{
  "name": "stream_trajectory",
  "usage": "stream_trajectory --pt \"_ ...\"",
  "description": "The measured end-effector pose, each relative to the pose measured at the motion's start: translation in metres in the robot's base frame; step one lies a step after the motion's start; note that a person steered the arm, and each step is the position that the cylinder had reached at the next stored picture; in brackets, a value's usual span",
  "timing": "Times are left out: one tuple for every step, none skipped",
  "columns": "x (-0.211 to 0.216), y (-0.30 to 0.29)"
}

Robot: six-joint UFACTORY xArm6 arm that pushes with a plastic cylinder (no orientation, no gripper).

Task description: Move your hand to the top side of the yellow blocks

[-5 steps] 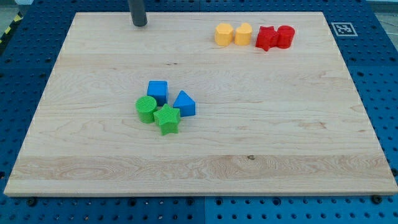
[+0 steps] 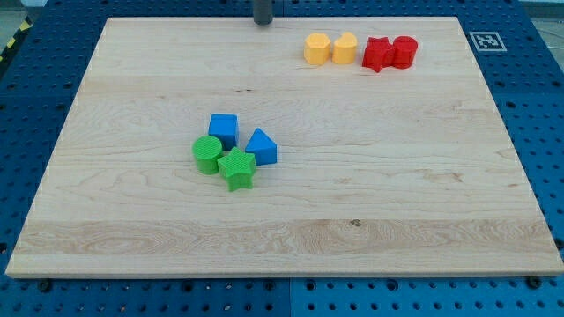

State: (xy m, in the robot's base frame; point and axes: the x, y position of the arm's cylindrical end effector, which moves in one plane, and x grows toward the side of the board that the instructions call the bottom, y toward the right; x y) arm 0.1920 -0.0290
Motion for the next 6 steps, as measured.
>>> stream_trajectory --pt "0.001 0.014" --pt "0.0 0.031" --pt "0.002 0.05" --pt "0.002 0.072" --pt "0.002 0.104" --pt "0.002 0.136"
